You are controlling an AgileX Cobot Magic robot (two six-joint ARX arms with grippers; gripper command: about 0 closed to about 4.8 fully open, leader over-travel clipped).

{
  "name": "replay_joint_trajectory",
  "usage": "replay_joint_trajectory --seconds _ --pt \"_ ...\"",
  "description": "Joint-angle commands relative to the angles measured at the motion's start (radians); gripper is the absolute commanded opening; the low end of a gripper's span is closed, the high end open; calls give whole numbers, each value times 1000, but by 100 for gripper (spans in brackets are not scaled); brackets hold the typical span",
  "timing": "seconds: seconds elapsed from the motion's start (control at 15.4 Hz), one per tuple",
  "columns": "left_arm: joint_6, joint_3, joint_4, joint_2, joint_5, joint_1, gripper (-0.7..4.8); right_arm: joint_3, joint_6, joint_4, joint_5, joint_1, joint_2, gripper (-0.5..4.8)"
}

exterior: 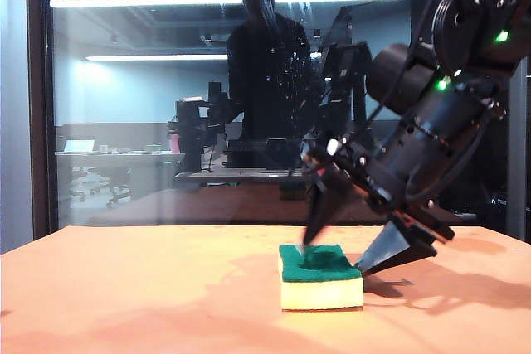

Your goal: Pick up the sponge from the table, wipe the water off the glass, and finally place the sponge back on the table.

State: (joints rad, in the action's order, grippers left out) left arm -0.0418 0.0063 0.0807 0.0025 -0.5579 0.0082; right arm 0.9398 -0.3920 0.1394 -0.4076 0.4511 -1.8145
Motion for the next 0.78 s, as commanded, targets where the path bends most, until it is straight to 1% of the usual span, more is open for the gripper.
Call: replay_joint_trajectory --seconds 0.06,0.13,0.19,0.32,0.39,0.78 --pt "0 3 -7 0 -7 -1 -6 11 -1 -9 3 2 -35 284" --pt "0 3 -7 0 -7 -1 -6 13 -1 -11 2 2 -48 254" --pt "0 3 -7 0 -6 -1 -6 13 -1 -12 2 2 -66 199" --pt "0 3 -7 0 -6 -1 -6 13 -1 -17 2 2 -76 40" --pt "0 3 -7 0 -7 -1 -6 13 0 -27 3 2 -76 -6" --pt "0 3 -9 0 -4 -1 -6 13 0 -161 3 2 -76 -6"
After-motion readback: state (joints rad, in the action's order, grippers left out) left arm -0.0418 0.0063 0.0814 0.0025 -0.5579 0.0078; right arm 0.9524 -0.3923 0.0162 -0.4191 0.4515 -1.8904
